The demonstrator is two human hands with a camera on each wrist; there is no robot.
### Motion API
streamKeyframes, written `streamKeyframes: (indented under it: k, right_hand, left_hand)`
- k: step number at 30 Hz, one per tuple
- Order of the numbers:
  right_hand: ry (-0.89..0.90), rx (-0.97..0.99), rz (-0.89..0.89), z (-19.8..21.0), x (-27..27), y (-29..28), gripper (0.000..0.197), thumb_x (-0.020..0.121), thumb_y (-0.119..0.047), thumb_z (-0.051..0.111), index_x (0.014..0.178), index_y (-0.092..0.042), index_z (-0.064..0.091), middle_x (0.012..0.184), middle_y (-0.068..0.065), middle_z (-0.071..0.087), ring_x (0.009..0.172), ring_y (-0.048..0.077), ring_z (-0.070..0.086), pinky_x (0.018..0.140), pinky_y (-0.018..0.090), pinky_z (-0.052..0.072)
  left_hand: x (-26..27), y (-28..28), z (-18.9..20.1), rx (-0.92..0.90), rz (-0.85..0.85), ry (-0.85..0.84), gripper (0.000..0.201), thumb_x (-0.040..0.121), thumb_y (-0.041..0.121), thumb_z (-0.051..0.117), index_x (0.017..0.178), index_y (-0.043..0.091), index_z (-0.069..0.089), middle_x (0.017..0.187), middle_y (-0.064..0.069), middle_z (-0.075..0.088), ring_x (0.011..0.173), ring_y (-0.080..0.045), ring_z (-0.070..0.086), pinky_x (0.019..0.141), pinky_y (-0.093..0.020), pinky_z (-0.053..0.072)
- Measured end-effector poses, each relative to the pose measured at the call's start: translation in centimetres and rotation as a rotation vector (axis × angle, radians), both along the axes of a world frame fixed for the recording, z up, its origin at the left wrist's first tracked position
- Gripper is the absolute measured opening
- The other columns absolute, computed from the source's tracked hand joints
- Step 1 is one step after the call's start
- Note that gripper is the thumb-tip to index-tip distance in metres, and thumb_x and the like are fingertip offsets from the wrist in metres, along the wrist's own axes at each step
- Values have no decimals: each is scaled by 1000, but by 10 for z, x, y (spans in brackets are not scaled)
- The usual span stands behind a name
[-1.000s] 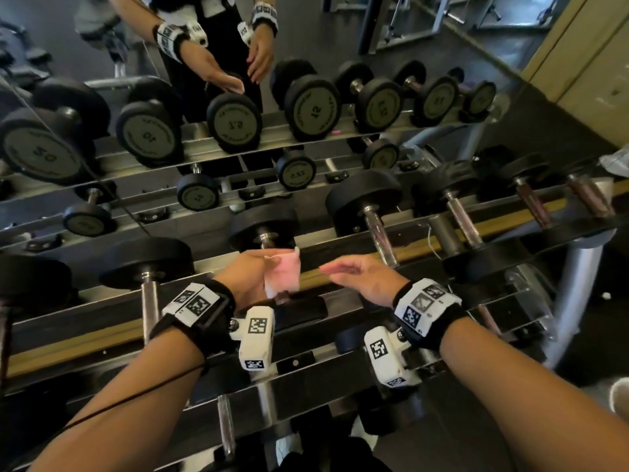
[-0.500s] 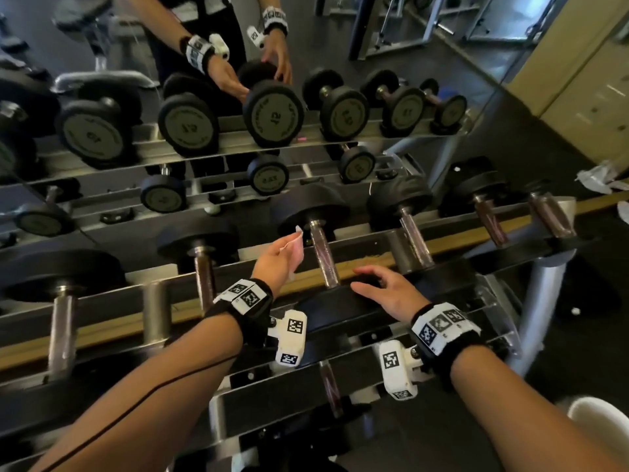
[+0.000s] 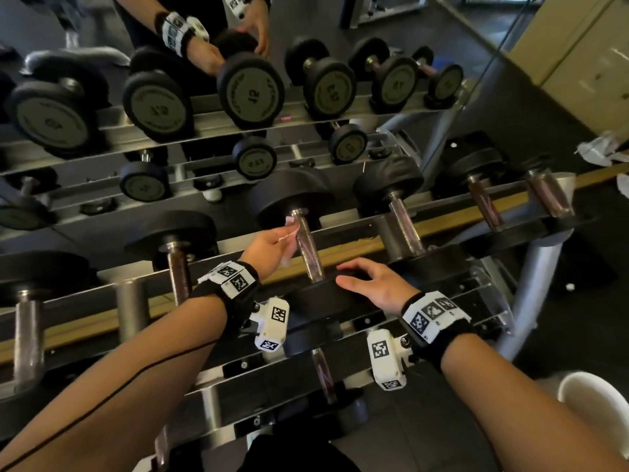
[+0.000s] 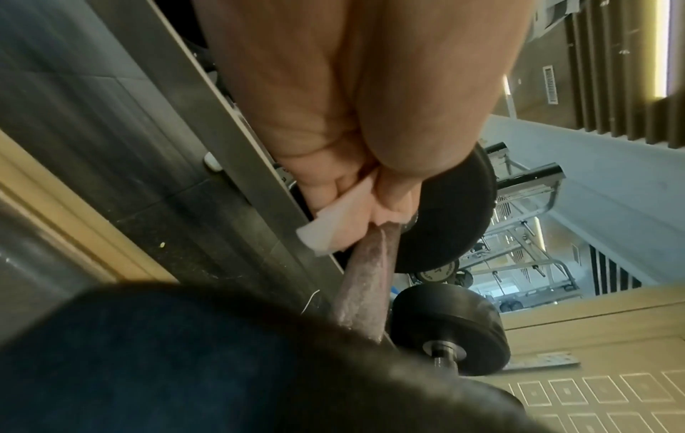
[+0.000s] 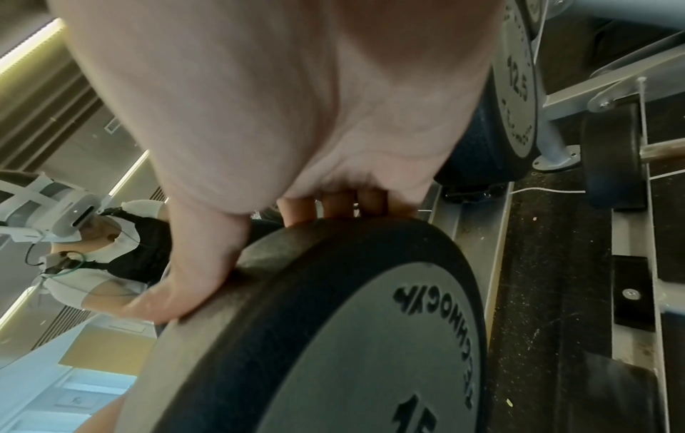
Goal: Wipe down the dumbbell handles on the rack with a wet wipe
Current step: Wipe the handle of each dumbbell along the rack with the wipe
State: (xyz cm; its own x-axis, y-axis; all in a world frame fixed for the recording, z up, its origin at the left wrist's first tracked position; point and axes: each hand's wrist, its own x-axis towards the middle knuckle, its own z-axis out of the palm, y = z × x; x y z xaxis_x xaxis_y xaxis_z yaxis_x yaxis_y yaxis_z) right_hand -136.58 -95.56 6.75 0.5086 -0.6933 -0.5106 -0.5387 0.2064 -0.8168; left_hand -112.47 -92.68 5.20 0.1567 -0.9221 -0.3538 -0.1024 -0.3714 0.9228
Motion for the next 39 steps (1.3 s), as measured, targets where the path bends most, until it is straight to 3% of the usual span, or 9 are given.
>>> streamKeyframes:
  k: [3,6,11,17,21,27,31,36,39]
  right_hand:
    - [-25,10,-33,-1,0,2,34,84,-41,73,115,-31,64,113,-5,70,104,14,67,99,38,52]
    - [-38,18,-58,-2,0,4,34,83,-39,74,115,-29,65,112,-2,71,100,14,69,94,35,55]
    - [-54,12,-91,-1,1,7,29,84,-37,74,111,-29,67,107,-4,72,99,14,70,90,30,55]
    - [-59,19,-111,-2,1,8,28,83,-37,74,109,-30,68,107,-1,73,99,15,70,92,33,56]
    - [-93,7,-148,-4,0,14,27,83,-40,73,108,-31,68,111,1,71,100,16,70,92,35,56]
    - [-132,-111,-258,-22,5,37,22,90,-50,62,110,-42,59,122,-3,59,108,21,62,94,49,54]
    - [-132,-129,-267,-23,8,38,27,87,-56,59,111,-43,56,124,-6,55,109,21,60,96,51,52]
    - [-65,-146,-251,-22,10,41,32,91,-56,55,120,-42,49,128,-4,53,111,18,58,95,39,51]
    - [-36,-166,-277,-21,14,46,50,95,-52,53,140,-35,38,148,-4,37,127,17,45,103,33,41]
  left_hand:
    - [2,4,2,9,-98,105,58,104,31,49,96,-25,59,91,-26,55,77,-12,62,90,-21,46]
    - [-1,13,-1,43,-194,166,45,105,24,48,81,-12,60,81,-24,50,71,-15,57,83,-15,46]
    - [7,25,-4,90,-233,127,25,102,11,54,120,13,71,115,-12,72,101,-19,68,95,-30,52]
    - [25,11,0,-2,139,256,34,103,0,43,134,-2,56,103,-14,65,94,-26,61,91,-40,49]
    - [18,-8,-9,2,167,58,30,104,12,50,129,15,65,121,-18,68,115,-33,63,109,-48,45]
    - [-1,2,-27,-5,4,40,26,103,32,53,115,19,72,102,-6,73,93,-14,69,97,-39,52]
    - [-3,14,-12,52,-51,161,39,103,23,53,116,-12,63,103,-19,68,98,-22,66,99,-36,52]
    - [5,23,15,75,-95,275,21,96,16,60,111,7,72,102,-5,76,90,-14,71,77,-21,57]
    - [13,12,17,-24,43,22,30,102,6,52,128,12,66,123,-12,68,105,-20,67,99,-32,53]
